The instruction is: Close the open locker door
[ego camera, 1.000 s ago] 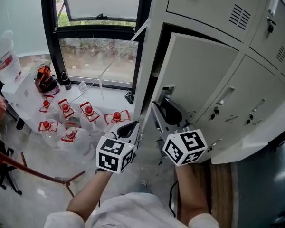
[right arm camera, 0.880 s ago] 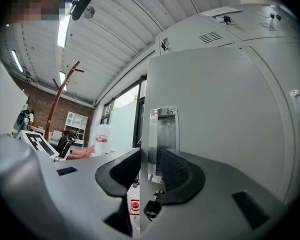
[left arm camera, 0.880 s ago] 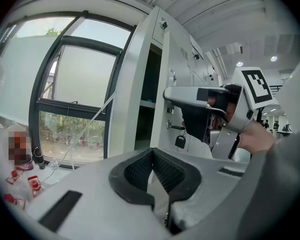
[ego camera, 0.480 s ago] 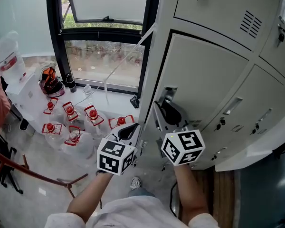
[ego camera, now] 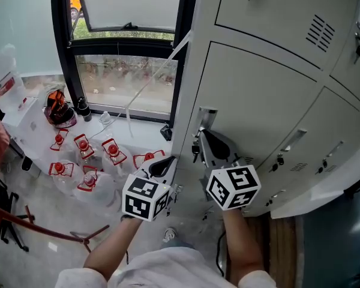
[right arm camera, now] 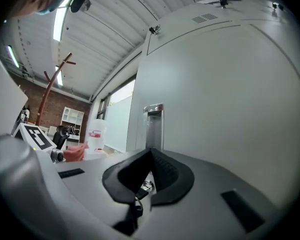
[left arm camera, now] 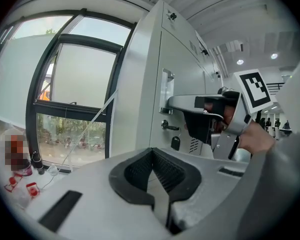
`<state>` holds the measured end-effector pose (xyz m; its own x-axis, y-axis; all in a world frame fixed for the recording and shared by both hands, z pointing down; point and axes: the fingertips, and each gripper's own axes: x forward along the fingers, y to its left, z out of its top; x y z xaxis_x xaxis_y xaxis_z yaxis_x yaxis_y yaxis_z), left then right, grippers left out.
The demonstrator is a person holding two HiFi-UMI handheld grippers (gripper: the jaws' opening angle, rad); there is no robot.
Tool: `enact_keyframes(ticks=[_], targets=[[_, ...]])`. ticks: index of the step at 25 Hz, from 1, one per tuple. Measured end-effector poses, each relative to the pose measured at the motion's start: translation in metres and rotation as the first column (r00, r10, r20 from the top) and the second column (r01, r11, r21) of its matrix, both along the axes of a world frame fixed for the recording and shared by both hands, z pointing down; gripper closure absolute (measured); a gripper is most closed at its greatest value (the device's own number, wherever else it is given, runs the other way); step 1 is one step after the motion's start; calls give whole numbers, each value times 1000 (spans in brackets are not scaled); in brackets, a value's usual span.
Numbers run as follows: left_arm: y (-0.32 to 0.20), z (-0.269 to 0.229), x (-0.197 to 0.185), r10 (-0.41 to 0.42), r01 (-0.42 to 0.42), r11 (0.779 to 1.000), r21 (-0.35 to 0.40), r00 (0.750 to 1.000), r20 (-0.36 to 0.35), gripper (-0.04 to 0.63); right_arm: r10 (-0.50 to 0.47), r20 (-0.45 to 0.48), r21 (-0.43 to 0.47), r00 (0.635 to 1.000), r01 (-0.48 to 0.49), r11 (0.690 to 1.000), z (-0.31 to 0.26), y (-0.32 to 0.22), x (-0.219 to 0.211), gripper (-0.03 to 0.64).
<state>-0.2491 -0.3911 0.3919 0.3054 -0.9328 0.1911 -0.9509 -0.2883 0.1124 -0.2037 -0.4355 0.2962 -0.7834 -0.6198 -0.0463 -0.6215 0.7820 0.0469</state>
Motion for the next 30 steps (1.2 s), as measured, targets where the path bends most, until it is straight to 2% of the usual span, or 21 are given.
enact_keyframes(ticks=[16, 30], targets=[[5, -4, -3, 5, -5, 1000, 0, 1000, 11, 589, -4, 39, -29, 999, 5, 1000, 1, 2, -1, 612], [38, -16, 18, 36, -36, 999, 32, 999, 0, 589, 37, -1, -24, 999, -37, 999, 10, 50, 21, 611]])
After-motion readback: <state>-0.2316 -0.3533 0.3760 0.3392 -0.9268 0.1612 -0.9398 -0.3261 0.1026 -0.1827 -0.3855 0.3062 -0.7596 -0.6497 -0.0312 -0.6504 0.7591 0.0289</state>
